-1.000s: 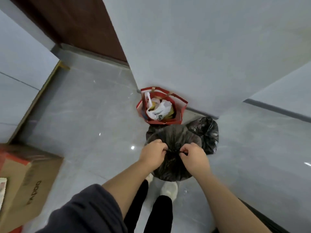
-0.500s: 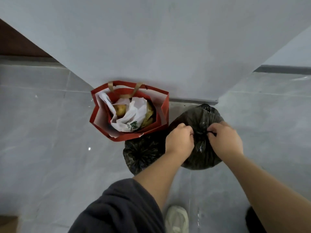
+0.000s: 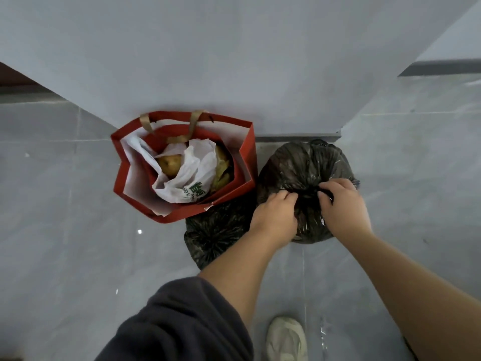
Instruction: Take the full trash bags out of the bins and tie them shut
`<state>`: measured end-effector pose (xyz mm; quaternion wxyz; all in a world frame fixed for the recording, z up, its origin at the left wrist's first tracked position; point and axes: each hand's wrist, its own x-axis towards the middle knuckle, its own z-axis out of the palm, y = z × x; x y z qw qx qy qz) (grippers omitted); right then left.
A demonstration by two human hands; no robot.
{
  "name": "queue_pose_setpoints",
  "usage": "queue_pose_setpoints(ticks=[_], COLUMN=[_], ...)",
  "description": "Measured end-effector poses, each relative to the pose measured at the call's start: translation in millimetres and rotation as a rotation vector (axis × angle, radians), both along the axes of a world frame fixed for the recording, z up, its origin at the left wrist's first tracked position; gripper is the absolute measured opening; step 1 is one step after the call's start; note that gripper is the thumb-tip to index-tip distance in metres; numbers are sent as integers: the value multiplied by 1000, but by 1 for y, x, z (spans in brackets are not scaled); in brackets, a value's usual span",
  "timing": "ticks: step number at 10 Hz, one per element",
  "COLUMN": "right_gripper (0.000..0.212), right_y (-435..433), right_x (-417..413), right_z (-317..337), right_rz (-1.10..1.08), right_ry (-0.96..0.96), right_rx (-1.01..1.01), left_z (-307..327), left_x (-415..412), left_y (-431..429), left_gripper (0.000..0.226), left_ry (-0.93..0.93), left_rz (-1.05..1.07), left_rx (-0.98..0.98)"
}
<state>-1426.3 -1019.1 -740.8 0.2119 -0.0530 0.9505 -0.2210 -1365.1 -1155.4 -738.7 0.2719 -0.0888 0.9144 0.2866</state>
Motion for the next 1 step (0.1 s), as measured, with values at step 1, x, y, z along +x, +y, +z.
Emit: queue_pose_setpoints(ticks=[1], right_gripper=[37], right_y=[-12], right_x=[6], right_z=[35], right_rz=[-19], right_ry=[-47], right_rx=[-17], left_z=[33], left_x=[15], left_y=[-16], left_gripper=[56], left_ry=[14], left_rz=[-74], left_rx=[-51])
